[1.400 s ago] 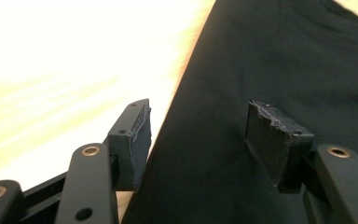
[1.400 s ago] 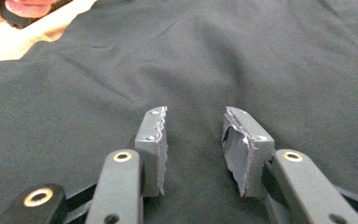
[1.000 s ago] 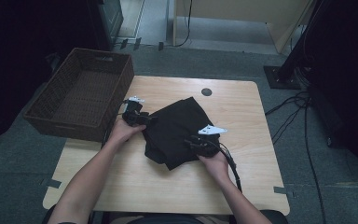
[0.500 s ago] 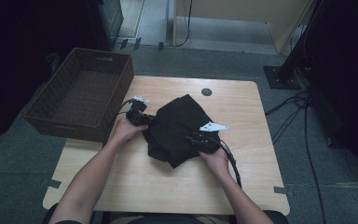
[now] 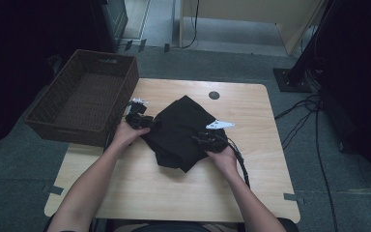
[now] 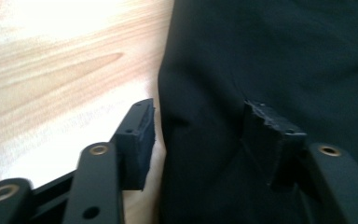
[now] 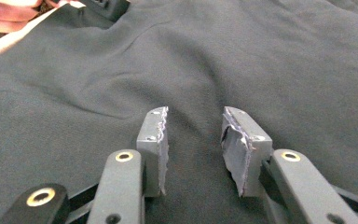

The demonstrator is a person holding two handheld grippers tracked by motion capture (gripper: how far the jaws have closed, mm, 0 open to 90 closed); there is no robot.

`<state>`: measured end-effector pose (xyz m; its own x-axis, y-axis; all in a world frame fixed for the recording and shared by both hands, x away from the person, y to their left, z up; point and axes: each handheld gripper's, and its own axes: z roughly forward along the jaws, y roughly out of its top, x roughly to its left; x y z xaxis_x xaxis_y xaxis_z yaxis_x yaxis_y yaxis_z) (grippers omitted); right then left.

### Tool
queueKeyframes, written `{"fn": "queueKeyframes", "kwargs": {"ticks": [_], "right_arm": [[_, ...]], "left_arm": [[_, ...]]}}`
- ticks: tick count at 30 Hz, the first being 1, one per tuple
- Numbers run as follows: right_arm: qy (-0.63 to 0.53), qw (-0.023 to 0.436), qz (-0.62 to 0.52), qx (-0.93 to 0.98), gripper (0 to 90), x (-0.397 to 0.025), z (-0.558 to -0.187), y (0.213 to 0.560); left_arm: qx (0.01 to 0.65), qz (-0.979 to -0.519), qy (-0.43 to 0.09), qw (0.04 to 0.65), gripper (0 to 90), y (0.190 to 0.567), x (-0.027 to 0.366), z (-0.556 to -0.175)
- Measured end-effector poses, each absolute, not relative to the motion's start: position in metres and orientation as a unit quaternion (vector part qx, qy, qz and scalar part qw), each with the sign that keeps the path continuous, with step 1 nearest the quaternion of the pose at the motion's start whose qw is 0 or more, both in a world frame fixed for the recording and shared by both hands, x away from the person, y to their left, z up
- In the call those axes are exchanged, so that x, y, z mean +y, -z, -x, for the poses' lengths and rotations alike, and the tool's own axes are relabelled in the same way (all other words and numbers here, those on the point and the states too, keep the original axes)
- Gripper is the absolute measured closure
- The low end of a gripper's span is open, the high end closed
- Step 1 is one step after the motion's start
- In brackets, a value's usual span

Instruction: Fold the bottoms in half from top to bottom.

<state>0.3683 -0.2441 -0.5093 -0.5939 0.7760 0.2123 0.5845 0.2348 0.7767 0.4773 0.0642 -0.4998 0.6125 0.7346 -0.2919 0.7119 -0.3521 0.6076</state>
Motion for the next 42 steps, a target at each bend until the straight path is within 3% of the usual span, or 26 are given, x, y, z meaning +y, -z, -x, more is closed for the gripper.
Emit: {"fn": "queueKeyframes", "kwargs": {"ticks": [5, 6, 9, 14, 28, 42], "right_arm": [[-0.443, 0.105, -0.443, 0.772, 56.9, -0.245, -0.367, 0.508], [-0.441, 0.105, -0.443, 0.774, 55.3, -0.247, -0.365, 0.506], [-0.434, 0.108, -0.442, 0.777, 54.9, -0.249, -0.358, 0.503], [-0.442, 0.107, -0.44, 0.774, 54.9, -0.249, -0.348, 0.501], [-0.436, 0.11, -0.442, 0.776, 55.7, -0.226, -0.358, 0.512], [-0.44, 0.131, -0.445, 0.769, 55.6, -0.193, -0.378, 0.516]], "left_arm": [[0.442, -0.818, -0.017, 0.368, 44.0, 0.503, 0.06, -0.481], [0.432, -0.821, -0.006, 0.373, 53.3, 0.504, 0.061, -0.48], [0.412, -0.836, -0.001, 0.362, 67.7, 0.504, 0.059, -0.477], [0.407, -0.842, 0.023, 0.353, 84.2, 0.501, 0.061, -0.476], [0.396, -0.807, 0.022, 0.437, 85.8, 0.452, 0.074, -0.459], [0.33, -0.835, 0.035, 0.439, 85.7, 0.424, 0.026, -0.422]]}}
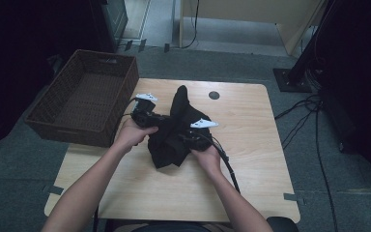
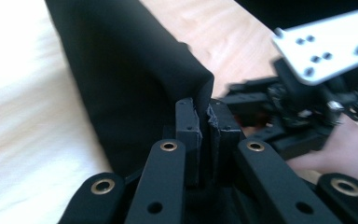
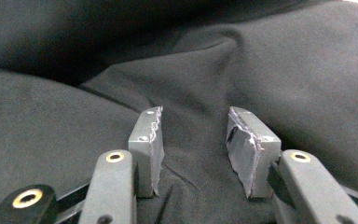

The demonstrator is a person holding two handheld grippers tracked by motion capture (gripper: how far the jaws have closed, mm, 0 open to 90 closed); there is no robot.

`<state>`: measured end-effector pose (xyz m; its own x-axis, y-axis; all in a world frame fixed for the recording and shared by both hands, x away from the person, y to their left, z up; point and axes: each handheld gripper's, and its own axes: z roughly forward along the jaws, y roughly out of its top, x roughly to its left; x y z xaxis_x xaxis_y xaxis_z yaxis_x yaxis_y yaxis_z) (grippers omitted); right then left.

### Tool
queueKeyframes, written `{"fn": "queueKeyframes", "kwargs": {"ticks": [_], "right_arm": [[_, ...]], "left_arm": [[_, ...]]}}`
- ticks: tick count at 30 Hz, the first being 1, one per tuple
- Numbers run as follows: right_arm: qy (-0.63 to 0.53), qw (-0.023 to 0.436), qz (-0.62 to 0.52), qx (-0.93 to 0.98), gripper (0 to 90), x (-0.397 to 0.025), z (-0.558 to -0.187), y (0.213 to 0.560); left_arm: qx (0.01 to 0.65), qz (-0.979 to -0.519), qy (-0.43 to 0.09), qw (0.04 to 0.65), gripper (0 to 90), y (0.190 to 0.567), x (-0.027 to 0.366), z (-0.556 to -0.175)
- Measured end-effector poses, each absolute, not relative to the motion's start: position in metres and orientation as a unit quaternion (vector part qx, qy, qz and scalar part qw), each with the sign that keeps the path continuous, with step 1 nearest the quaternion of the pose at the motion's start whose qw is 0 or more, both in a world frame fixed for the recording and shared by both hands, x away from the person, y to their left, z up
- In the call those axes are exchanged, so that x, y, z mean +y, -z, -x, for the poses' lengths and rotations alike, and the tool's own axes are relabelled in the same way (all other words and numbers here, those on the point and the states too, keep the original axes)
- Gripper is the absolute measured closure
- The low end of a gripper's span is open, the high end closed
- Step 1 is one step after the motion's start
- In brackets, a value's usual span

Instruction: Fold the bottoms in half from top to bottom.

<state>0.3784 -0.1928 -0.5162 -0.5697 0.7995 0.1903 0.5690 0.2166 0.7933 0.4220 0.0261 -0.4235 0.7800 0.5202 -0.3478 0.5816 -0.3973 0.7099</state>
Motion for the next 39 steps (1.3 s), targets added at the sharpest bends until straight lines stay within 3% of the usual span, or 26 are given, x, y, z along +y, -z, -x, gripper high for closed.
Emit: {"fn": "queueKeyframes", "kwargs": {"ticks": [10, 19, 22, 25, 30, 39], "right_arm": [[-0.456, 0.138, -0.459, 0.75, 50.3, -0.198, -0.376, 0.514], [-0.453, 0.163, -0.463, 0.744, 47.8, -0.228, -0.368, 0.484], [-0.46, 0.179, -0.45, 0.744, 53.7, -0.228, -0.372, 0.464], [-0.469, 0.176, -0.449, 0.74, 52.7, -0.223, -0.377, 0.455], [-0.452, 0.156, -0.46, 0.748, 39.3, -0.208, -0.388, 0.459], [-0.42, 0.171, -0.484, 0.749, 34.5, -0.206, -0.391, 0.477]], "left_arm": [[0.328, -0.859, 0.022, 0.394, 84.4, 0.455, -0.004, -0.406], [0.342, -0.855, 0.02, 0.39, 80.1, 0.46, -0.005, -0.402], [0.342, -0.854, 0.021, 0.391, 78.2, 0.457, -0.008, -0.4], [0.339, -0.854, 0.02, 0.394, 77.9, 0.455, -0.008, -0.398], [0.328, -0.855, 0.027, 0.4, 77.1, 0.451, -0.012, -0.393], [0.334, -0.853, 0.036, 0.4, 77.5, 0.457, -0.008, -0.391]]}}
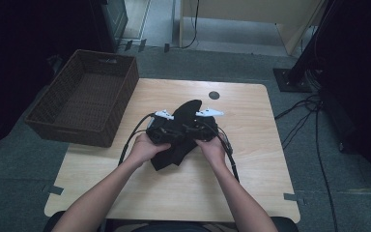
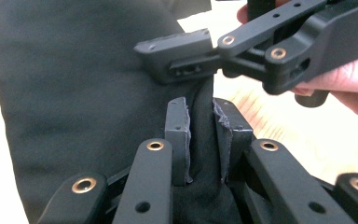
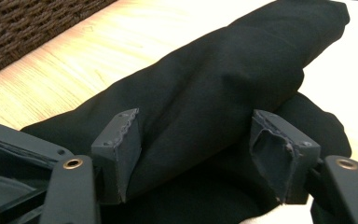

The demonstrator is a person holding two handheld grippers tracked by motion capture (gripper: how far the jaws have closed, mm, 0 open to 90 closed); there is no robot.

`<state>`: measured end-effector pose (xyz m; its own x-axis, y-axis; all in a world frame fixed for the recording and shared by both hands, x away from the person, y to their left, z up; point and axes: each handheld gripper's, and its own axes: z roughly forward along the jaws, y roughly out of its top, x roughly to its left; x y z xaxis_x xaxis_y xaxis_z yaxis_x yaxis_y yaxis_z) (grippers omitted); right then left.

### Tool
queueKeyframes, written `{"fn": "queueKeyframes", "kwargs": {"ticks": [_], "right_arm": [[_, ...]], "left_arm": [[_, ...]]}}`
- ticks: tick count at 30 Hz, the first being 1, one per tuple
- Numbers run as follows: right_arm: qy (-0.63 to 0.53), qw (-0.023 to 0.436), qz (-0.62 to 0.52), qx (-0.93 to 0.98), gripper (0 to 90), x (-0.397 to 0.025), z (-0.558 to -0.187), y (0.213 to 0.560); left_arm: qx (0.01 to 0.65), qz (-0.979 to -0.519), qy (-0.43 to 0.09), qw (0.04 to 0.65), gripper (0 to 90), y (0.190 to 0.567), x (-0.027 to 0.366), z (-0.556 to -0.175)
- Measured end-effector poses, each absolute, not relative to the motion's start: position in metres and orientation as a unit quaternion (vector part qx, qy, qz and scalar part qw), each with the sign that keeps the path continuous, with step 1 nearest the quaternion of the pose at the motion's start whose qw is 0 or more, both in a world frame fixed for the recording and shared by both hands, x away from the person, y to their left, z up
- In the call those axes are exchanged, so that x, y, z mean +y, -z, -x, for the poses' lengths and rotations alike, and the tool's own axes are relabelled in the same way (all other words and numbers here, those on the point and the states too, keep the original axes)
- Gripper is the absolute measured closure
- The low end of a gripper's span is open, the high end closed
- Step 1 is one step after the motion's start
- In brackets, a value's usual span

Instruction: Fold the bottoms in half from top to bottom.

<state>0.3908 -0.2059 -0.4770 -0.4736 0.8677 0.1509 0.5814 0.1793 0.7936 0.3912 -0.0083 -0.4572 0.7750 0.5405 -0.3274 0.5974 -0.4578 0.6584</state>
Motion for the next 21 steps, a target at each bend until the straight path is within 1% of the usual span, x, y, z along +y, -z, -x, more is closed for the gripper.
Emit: {"fn": "queueKeyframes", "kwargs": {"ticks": [1, 2, 3, 5, 7, 9, 11, 15, 17, 19, 21], "right_arm": [[-0.42, 0.171, -0.484, 0.749, 34.5, -0.206, -0.391, 0.477], [-0.429, 0.156, -0.486, 0.746, 38.0, -0.208, -0.391, 0.48], [-0.429, 0.156, -0.486, 0.746, 38.0, -0.208, -0.391, 0.48], [-0.433, 0.141, -0.491, 0.743, 46.4, -0.205, -0.393, 0.484], [-0.429, 0.135, -0.485, 0.75, 58.7, -0.202, -0.393, 0.487], [-0.423, 0.124, -0.481, 0.758, 74.0, -0.2, -0.393, 0.49], [-0.425, 0.118, -0.48, 0.759, 81.7, -0.2, -0.391, 0.487], [-0.441, 0.115, -0.48, 0.75, 82.5, -0.203, -0.387, 0.475], [-0.442, 0.118, -0.471, 0.754, 81.6, -0.206, -0.382, 0.465], [-0.441, 0.122, -0.466, 0.757, 80.4, -0.209, -0.378, 0.461], [-0.446, 0.119, -0.467, 0.755, 77.4, -0.213, -0.374, 0.46]], "left_arm": [[0.334, -0.853, 0.036, 0.4, 77.4, 0.457, -0.008, -0.391], [0.334, -0.853, 0.039, 0.399, 77.4, 0.458, -0.008, -0.391], [0.334, -0.854, 0.038, 0.398, 77.4, 0.458, -0.009, -0.391], [0.336, -0.853, 0.036, 0.397, 76.7, 0.458, -0.01, -0.391], [0.334, -0.855, 0.036, 0.396, 74.7, 0.458, -0.009, -0.392], [0.334, -0.853, 0.039, 0.399, 70.9, 0.455, -0.006, -0.392], [0.331, -0.851, 0.039, 0.406, 67.9, 0.449, 0.0, -0.393], [0.339, -0.837, 0.035, 0.427, 63.2, 0.437, 0.012, -0.397], [0.352, -0.825, 0.026, 0.442, 62.4, 0.427, 0.025, -0.402], [0.358, -0.82, 0.019, 0.446, 62.1, 0.424, 0.031, -0.405], [0.362, -0.818, 0.017, 0.447, 61.2, 0.423, 0.033, -0.406]]}}
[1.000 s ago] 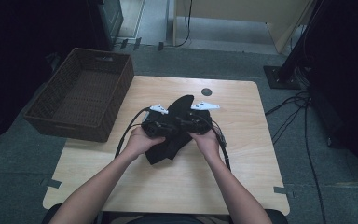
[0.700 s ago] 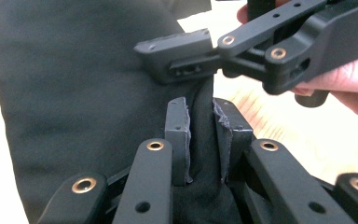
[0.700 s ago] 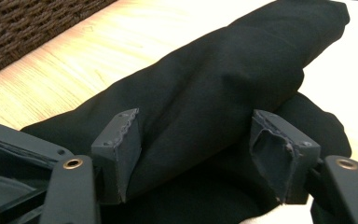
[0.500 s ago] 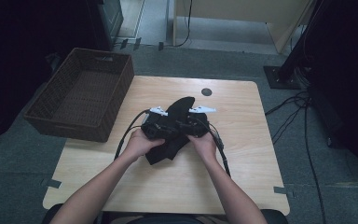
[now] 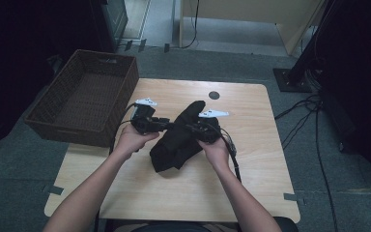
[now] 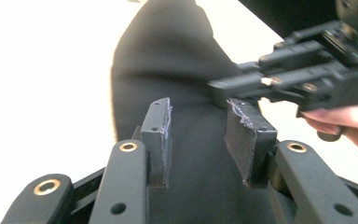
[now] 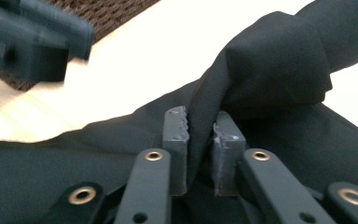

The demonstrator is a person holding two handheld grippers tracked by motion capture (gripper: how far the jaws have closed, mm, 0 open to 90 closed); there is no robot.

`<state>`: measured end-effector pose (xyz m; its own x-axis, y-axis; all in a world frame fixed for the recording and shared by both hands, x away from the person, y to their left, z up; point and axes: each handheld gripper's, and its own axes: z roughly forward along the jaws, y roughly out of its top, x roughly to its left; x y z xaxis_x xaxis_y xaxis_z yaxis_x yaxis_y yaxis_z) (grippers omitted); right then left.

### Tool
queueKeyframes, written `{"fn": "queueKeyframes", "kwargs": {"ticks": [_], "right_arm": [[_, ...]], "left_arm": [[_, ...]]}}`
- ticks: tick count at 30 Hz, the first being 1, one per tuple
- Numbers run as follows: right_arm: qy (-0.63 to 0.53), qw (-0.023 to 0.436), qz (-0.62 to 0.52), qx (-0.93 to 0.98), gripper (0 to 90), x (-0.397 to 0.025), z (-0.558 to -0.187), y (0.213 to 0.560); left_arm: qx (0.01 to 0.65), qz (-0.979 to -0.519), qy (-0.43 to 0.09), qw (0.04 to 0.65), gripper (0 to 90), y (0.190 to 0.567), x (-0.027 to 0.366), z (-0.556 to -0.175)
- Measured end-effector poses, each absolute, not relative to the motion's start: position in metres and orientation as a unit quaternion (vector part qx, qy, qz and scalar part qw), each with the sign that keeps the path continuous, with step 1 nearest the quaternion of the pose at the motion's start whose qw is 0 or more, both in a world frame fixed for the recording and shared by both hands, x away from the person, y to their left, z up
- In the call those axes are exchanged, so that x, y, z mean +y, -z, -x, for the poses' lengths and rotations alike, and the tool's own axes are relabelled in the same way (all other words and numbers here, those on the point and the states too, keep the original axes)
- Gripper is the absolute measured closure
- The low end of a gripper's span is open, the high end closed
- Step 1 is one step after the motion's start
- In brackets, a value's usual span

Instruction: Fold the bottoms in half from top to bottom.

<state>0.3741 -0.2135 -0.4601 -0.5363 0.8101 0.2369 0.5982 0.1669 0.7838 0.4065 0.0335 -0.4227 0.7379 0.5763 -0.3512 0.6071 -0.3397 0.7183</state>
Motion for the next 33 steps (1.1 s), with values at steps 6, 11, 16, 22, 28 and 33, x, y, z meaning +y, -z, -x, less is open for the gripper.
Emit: {"fn": "queueKeyframes", "kwargs": {"ticks": [6, 11, 16, 22, 28, 33], "right_arm": [[-0.432, 0.127, -0.465, 0.763, 61.6, -0.227, -0.358, 0.471], [-0.421, 0.126, -0.467, 0.767, 57.3, -0.231, -0.349, 0.481], [-0.438, 0.122, -0.468, 0.757, 55.8, -0.238, -0.337, 0.485], [-0.43, 0.109, -0.454, 0.773, 54.6, -0.234, -0.327, 0.487], [-0.408, 0.112, -0.434, 0.795, 58.0, -0.219, -0.322, 0.502], [-0.413, 0.126, -0.429, 0.793, 60.8, -0.216, -0.327, 0.507]], "left_arm": [[0.377, -0.822, 0.016, 0.426, 60.9, 0.437, 0.033, -0.41], [0.372, -0.83, 0.024, 0.416, 59.9, 0.448, 0.023, -0.407], [0.361, -0.842, 0.026, 0.4, 58.5, 0.457, 0.012, -0.403], [0.372, -0.842, 0.023, 0.391, 55.8, 0.463, 0.012, -0.407], [0.377, -0.839, 0.024, 0.392, 53.2, 0.467, 0.014, -0.411], [0.378, -0.837, 0.021, 0.396, 52.1, 0.467, 0.015, -0.412]]}}
